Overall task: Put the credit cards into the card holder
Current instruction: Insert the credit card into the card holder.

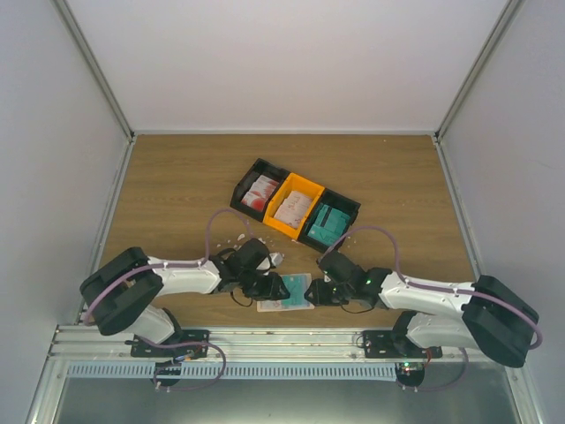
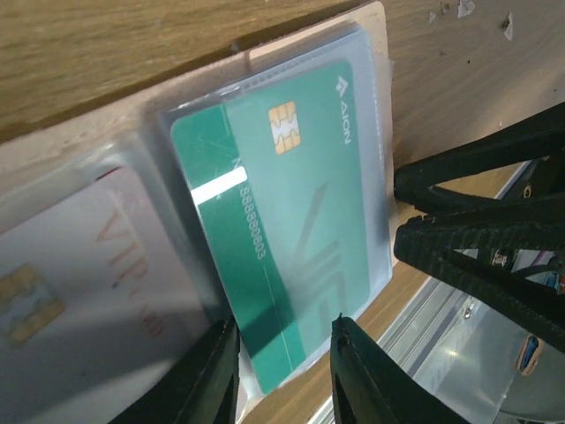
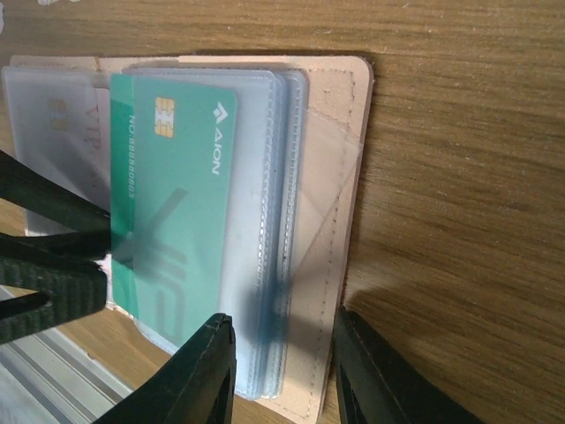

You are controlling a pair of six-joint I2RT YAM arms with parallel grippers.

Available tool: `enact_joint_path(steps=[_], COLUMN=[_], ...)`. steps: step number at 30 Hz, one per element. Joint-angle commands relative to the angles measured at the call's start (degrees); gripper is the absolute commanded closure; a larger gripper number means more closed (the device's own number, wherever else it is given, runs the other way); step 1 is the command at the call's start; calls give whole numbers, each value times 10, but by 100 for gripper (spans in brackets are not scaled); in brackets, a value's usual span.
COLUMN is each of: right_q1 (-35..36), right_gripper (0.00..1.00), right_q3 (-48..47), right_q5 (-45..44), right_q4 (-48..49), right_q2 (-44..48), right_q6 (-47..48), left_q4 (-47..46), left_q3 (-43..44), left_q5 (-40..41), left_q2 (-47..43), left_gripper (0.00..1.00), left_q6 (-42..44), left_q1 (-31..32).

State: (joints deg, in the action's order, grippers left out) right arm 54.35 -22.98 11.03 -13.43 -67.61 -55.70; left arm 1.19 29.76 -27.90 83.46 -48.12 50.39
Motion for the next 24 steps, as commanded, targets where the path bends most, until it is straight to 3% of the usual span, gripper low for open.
enact_joint_path(steps=[1,12,19,24], right_q1=[4,3,3,2], right_gripper=[69,69,57,54], right_q3=[14,10,-16,-13], right_q5=[-1,-9,-96,-98], right_q4=[-16,-15,-99,-89], right_q2=[-21,-24,18,48], right_q6=[10,7,-23,-18], left_q4=[-26,-72,-38,-24], left_q3=[9,18,15,11], left_q5=[-13,-33,11,28], left_q2=[38,44,43,48], left_gripper=[69,82,92,95], left_q6=[15,18,35,46], left_q1=[3,2,3,2])
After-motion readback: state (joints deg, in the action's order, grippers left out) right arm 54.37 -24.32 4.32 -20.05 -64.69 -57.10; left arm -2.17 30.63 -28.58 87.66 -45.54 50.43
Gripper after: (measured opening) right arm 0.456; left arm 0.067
